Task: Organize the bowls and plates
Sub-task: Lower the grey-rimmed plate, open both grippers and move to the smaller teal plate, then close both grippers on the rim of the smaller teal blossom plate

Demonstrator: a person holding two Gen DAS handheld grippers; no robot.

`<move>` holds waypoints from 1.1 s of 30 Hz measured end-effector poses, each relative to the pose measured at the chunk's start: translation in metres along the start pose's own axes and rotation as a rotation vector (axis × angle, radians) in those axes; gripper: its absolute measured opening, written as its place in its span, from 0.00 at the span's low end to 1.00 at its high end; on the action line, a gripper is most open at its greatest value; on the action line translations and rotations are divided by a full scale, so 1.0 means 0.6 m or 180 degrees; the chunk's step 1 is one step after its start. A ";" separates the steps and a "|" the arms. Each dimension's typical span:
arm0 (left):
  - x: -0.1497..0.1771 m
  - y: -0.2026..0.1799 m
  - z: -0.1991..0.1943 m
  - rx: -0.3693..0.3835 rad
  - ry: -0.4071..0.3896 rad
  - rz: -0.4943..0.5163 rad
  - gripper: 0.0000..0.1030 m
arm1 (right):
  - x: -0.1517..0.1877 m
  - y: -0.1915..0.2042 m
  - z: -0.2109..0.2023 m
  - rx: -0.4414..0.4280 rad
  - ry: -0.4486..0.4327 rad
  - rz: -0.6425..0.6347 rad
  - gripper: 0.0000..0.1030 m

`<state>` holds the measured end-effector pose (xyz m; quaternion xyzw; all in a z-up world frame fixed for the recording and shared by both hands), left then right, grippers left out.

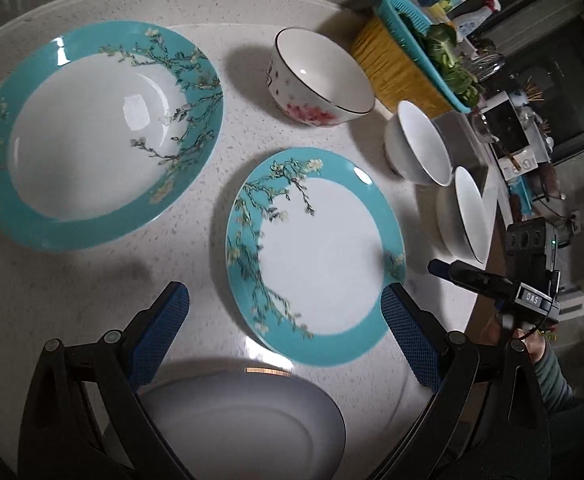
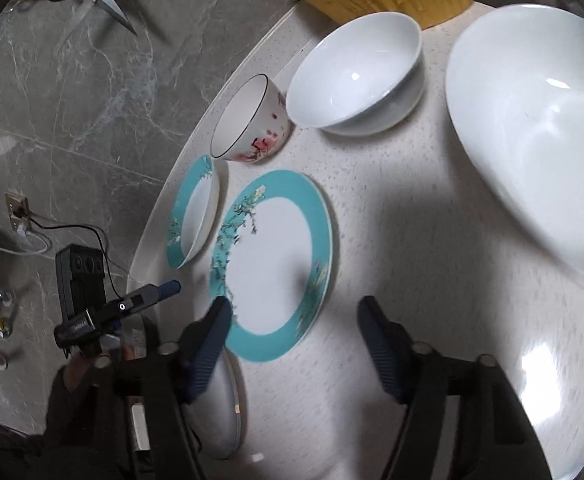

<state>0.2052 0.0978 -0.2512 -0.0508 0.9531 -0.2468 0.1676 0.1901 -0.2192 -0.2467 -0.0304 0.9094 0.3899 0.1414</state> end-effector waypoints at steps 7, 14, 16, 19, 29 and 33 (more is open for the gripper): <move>-0.012 -0.005 0.048 0.0055 0.0106 0.0026 0.95 | -0.024 -0.022 0.026 -0.0070 0.0095 0.0030 0.60; -0.018 0.004 0.081 0.0035 0.0226 -0.0012 0.95 | -0.034 -0.029 0.049 -0.0097 0.0164 0.0050 0.60; -0.017 0.007 0.088 0.0036 0.0226 -0.0027 0.95 | -0.035 -0.032 0.055 -0.0095 0.0198 0.0069 0.60; -0.016 0.012 0.093 0.0070 0.0219 -0.0045 0.95 | -0.035 -0.032 0.059 -0.0126 0.0223 0.0056 0.60; -0.015 -0.007 0.100 0.0086 0.0255 0.0055 0.77 | -0.039 -0.019 0.079 -0.0168 0.0375 0.0015 0.56; -0.012 -0.014 0.102 0.0066 0.0252 0.0089 0.77 | -0.038 -0.015 0.085 -0.0200 0.0399 0.0018 0.56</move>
Point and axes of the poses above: each gripper's, at about its wrist camera, not at the fingertips, and z roughly the way its jaws point, y to its left, x to its underside, the point moved 3 cm from there along z, roughly the way its jaws point, and after that the axes turned 4 degrees about -y, right-handed, at the moved point
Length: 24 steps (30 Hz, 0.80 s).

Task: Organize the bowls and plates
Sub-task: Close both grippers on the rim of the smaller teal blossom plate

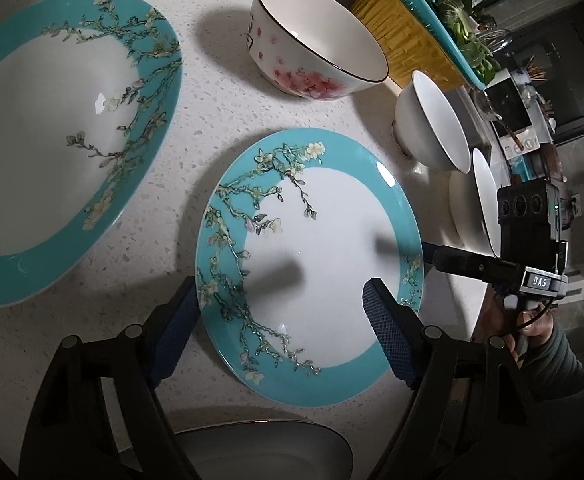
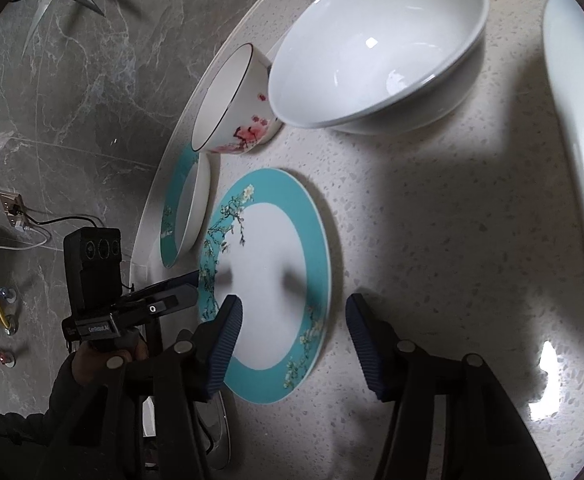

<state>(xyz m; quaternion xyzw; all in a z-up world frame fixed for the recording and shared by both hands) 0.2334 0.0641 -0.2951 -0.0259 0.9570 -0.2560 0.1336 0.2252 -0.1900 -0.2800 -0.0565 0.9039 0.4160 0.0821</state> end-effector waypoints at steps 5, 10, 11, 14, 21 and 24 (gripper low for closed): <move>-0.006 0.002 0.000 -0.0066 -0.0037 0.0007 0.62 | -0.003 0.007 0.010 -0.0024 -0.0003 0.0009 0.57; -0.012 0.026 -0.004 -0.0205 -0.0052 -0.0063 0.22 | -0.010 -0.002 0.004 -0.0008 -0.0071 0.0114 0.56; -0.013 0.026 -0.003 -0.0235 -0.0040 -0.0038 0.22 | -0.010 -0.003 0.003 0.0024 -0.0063 0.0104 0.53; -0.016 0.018 0.001 -0.0371 -0.0003 0.0087 0.22 | -0.012 -0.004 0.002 0.0211 -0.0033 0.0041 0.39; -0.022 0.023 -0.005 -0.0461 -0.0029 0.0028 0.17 | -0.008 -0.015 -0.002 0.0492 -0.0009 -0.0029 0.11; -0.023 0.024 -0.006 -0.0492 -0.0046 0.0037 0.16 | -0.006 -0.015 -0.002 0.0493 -0.0012 -0.0002 0.11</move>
Point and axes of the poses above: each gripper's, at about its wrist camera, not at the fingertips, and z roughly the way its jaws point, y to its left, x to its underside, the point moved 3 cm from there along z, roughly the way its jaws point, and after that the axes turned 4 degrees about -y, right-handed, at the moved point
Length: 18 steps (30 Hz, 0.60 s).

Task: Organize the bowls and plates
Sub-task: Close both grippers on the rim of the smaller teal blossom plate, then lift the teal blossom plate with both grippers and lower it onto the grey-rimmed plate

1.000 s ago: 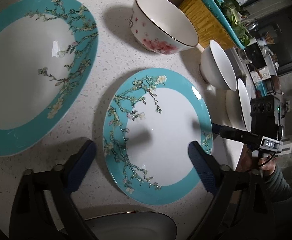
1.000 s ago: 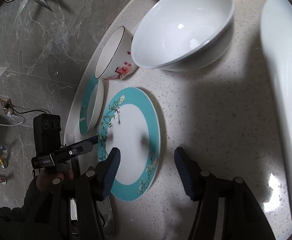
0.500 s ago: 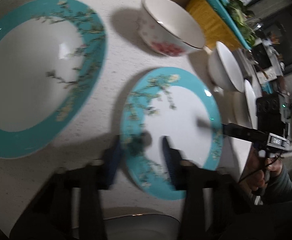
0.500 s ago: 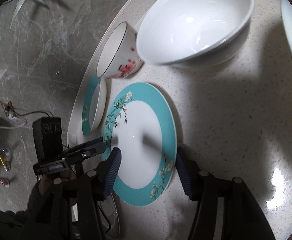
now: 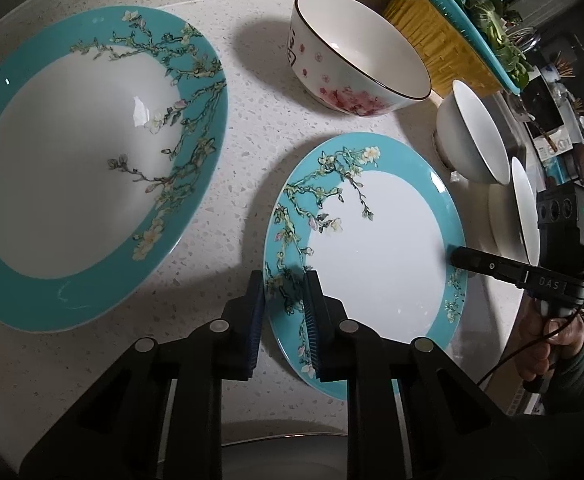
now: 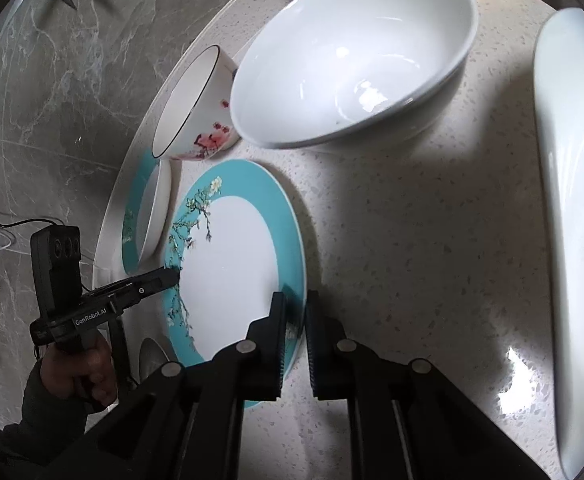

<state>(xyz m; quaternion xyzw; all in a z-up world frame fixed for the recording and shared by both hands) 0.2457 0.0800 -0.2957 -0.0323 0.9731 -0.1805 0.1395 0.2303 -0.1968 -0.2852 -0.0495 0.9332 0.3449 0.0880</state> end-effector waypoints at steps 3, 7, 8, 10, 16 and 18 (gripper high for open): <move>0.002 -0.001 -0.002 -0.0003 0.0005 0.0000 0.16 | 0.002 -0.003 -0.001 0.0011 -0.0004 0.0022 0.11; 0.004 -0.009 0.000 0.0001 0.0005 -0.0005 0.16 | 0.001 -0.005 -0.005 0.0011 -0.0018 0.0050 0.11; 0.005 -0.011 -0.001 -0.0001 0.0002 -0.0003 0.16 | -0.001 -0.003 -0.005 0.0012 -0.0027 0.0050 0.11; 0.006 -0.016 -0.003 -0.0005 -0.0011 0.0007 0.16 | -0.004 0.000 -0.008 0.0007 -0.0039 0.0041 0.11; 0.008 -0.018 -0.018 0.0008 -0.0033 -0.0011 0.16 | -0.009 0.004 -0.012 0.0019 -0.0032 0.0011 0.11; 0.009 -0.019 -0.025 0.0017 -0.0049 -0.0018 0.16 | -0.009 0.004 -0.013 0.0028 -0.0028 0.0025 0.11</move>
Point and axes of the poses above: each gripper's, at about its wrist camera, not at the fingertips, and z roughly the way its jaws point, y to its left, x to its underside, the point moved 3 cm from there along z, roughly the way its jaws point, and after that the axes turned 4 degrees about -y, right-handed, at the moved point
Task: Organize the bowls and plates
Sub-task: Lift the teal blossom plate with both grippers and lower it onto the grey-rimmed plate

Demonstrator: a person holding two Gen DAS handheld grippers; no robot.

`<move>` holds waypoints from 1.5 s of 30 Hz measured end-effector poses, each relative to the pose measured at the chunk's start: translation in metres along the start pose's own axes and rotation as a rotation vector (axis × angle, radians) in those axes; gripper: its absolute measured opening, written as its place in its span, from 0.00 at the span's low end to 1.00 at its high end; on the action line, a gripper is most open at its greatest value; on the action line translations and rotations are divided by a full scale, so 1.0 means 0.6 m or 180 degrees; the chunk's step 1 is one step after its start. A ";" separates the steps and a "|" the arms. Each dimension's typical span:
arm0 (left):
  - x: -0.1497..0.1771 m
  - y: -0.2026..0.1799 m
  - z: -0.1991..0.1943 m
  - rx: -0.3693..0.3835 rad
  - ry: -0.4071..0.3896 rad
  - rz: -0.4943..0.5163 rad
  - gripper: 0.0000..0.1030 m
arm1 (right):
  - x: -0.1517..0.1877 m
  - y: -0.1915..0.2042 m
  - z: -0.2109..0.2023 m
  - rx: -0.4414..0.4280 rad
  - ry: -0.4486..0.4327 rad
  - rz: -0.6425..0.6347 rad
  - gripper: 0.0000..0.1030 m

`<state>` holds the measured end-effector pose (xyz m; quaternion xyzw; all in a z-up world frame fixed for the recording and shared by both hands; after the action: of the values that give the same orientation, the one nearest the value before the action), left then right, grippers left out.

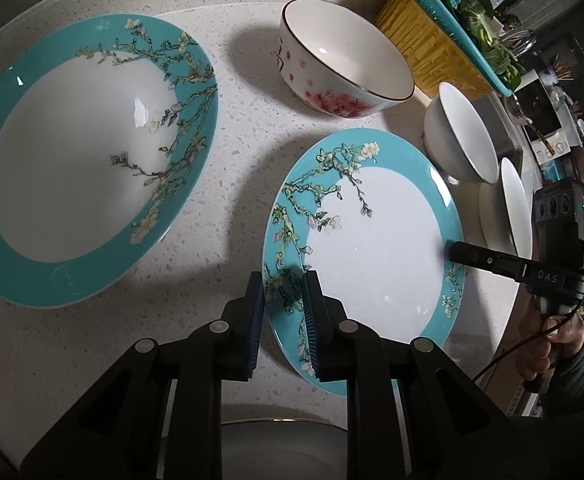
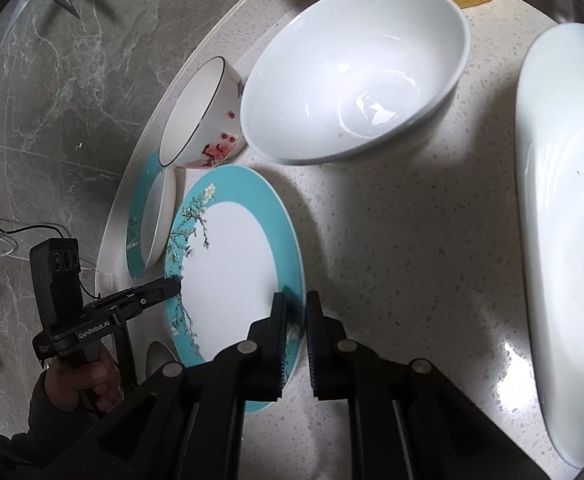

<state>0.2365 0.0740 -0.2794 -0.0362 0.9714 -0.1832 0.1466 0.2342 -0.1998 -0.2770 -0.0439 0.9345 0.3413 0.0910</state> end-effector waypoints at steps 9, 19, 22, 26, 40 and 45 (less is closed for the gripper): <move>0.015 -0.007 -0.057 0.0004 -0.0117 -0.0002 0.16 | 0.005 0.016 -0.008 -0.0030 -0.0011 -0.0061 0.12; 0.084 0.018 -0.127 -0.0081 -0.0223 -0.0172 0.16 | 0.034 0.071 -0.006 -0.0160 0.0042 -0.0274 0.12; 0.116 0.032 -0.145 -0.0103 -0.0240 -0.0260 0.16 | 0.044 0.089 -0.005 -0.0194 0.0076 -0.0352 0.12; 0.161 0.054 -0.170 -0.0129 -0.0264 -0.0384 0.16 | 0.057 0.121 0.002 -0.0234 0.0132 -0.0470 0.12; 0.314 0.144 -0.243 -0.0219 -0.0324 -0.0795 0.16 | 0.119 0.225 0.068 -0.0278 0.0473 -0.0824 0.12; 0.352 0.168 -0.252 -0.0241 -0.0296 -0.0870 0.16 | 0.141 0.238 0.091 -0.0247 0.0601 -0.0884 0.12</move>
<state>-0.0115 0.1938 -0.2394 -0.1820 0.9558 -0.1629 0.1638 0.1386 -0.0573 -0.2452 -0.2079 0.9100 0.3556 0.0473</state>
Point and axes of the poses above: each gripper's, at about its wrist camera, not at the fingertips, and z roughly the way its jaws point, y to its left, x to its underside, the point moved 3 cm from there along z, roughly the way its jaws point, and after that the axes turned 4 degrees about -y, right-handed, at the moved point
